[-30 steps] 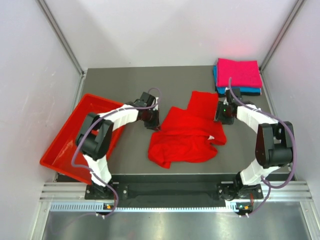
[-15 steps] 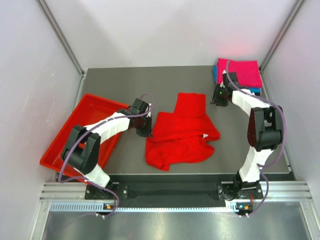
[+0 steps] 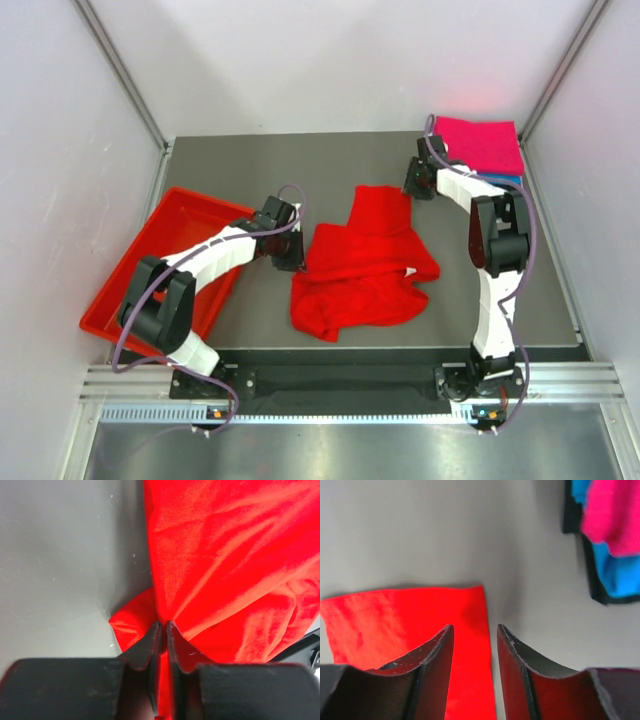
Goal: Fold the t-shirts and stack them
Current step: Flatten the tshirt out
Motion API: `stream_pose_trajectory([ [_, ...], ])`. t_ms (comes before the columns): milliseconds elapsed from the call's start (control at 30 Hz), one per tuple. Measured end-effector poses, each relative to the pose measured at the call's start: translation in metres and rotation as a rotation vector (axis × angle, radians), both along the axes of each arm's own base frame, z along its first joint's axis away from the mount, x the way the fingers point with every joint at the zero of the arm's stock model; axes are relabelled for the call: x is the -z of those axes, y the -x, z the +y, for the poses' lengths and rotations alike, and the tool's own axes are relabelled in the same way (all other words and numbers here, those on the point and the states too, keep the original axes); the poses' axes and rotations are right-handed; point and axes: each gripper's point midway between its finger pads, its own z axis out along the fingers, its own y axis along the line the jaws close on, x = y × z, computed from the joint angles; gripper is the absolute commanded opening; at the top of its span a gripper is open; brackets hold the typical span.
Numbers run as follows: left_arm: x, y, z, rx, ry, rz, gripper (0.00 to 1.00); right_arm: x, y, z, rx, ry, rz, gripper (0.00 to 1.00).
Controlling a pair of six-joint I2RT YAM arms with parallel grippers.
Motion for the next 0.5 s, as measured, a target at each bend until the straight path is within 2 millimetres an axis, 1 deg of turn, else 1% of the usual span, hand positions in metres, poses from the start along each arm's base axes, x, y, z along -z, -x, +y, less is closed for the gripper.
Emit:
stream_pose_trajectory([
  [33,0.000,0.000,0.000,-0.001,0.003,0.001,0.30,0.003,-0.003,0.001,0.000,0.006,0.001,0.40],
  [67,0.000,0.001,0.000,-0.003,0.006,0.000,0.34,0.006,-0.005,0.002,0.002,0.012,0.003,0.40],
  [133,-0.001,0.002,0.000,-0.007,0.010,-0.001,0.38,0.010,-0.010,0.003,0.004,0.022,0.005,0.40],
  [167,-0.003,0.001,0.000,-0.010,0.010,-0.006,0.42,0.009,-0.014,0.003,0.008,0.027,0.000,0.39],
  [267,-0.007,-0.002,0.002,-0.018,0.001,-0.026,0.48,0.008,-0.020,0.001,0.022,0.049,-0.001,0.37],
  [333,-0.012,-0.007,0.004,-0.026,-0.012,-0.042,0.49,0.010,-0.021,0.000,0.026,0.065,0.003,0.33],
  [433,-0.027,-0.024,0.002,-0.040,-0.022,-0.096,0.52,0.011,-0.021,0.000,0.023,0.083,0.001,0.27],
  [467,-0.031,-0.031,0.002,-0.048,-0.026,-0.117,0.52,0.011,-0.021,0.001,0.023,0.087,0.001,0.25],
  [500,-0.034,-0.040,0.001,-0.057,-0.026,-0.135,0.52,0.012,-0.021,0.001,0.021,0.091,0.000,0.22],
])
